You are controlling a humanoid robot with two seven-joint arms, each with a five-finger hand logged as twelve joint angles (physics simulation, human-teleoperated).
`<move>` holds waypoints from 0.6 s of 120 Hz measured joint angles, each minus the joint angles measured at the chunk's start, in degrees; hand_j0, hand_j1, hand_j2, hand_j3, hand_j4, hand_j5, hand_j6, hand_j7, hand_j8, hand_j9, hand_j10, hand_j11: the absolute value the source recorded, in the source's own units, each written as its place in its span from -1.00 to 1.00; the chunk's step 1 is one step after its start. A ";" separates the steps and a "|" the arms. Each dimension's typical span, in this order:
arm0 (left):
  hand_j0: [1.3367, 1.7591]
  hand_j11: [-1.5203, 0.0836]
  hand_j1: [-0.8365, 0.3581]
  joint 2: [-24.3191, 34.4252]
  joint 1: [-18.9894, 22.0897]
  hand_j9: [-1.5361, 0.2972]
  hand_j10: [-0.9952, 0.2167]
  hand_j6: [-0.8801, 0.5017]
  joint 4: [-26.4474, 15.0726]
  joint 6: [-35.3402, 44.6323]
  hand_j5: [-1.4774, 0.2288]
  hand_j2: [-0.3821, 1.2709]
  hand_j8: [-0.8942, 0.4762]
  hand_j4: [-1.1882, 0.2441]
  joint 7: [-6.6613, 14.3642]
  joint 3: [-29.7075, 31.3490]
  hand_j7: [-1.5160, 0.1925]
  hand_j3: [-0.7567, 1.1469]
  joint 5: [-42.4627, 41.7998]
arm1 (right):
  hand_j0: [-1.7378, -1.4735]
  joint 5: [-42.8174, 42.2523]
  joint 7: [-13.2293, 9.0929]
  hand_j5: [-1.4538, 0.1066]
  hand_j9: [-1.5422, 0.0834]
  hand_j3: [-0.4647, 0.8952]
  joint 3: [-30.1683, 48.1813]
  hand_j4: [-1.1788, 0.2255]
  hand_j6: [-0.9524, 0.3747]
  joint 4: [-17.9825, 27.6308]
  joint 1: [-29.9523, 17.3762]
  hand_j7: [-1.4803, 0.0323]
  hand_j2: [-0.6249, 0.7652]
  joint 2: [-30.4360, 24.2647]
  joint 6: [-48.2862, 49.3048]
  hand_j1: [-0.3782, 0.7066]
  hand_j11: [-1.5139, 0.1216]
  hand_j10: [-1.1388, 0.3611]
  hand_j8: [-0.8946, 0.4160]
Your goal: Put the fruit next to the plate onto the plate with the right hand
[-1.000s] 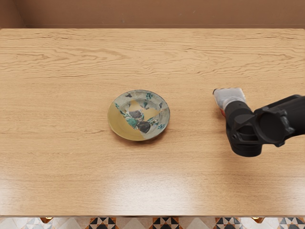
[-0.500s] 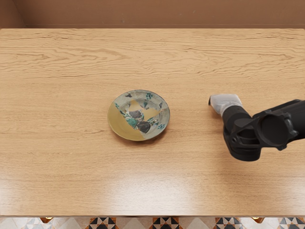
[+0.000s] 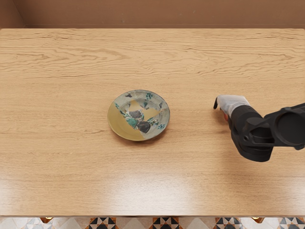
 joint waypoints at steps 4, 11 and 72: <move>0.52 0.90 0.98 0.00 0.00 0.68 0.64 0.27 0.00 0.00 0.73 -0.54 0.31 0.66 0.00 0.00 0.77 -0.20 0.00 | -0.40 -0.01 0.00 0.20 0.26 -0.32 0.07 0.11 -0.17 0.07 0.00 0.27 -0.21 -0.08 0.00 -0.07 0.22 0.00 -0.21; 0.52 0.90 0.98 0.00 -0.08 0.68 0.64 0.27 0.00 0.00 0.73 -0.54 0.31 0.66 0.00 0.00 0.77 -0.20 0.00 | -0.40 -0.03 0.00 0.18 0.24 -0.32 0.16 0.09 -0.19 0.39 0.00 0.25 -0.22 -0.31 0.00 -0.04 0.20 -0.01 -0.23; 0.52 0.90 0.98 0.00 -0.09 0.68 0.64 0.27 0.00 0.00 0.73 -0.54 0.31 0.66 0.00 0.02 0.77 -0.21 0.00 | -0.37 0.01 0.03 -0.10 -0.04 -0.32 0.28 -0.14 -0.44 1.85 -0.25 -0.03 -0.01 -1.81 0.03 0.14 -0.09 -0.07 -0.19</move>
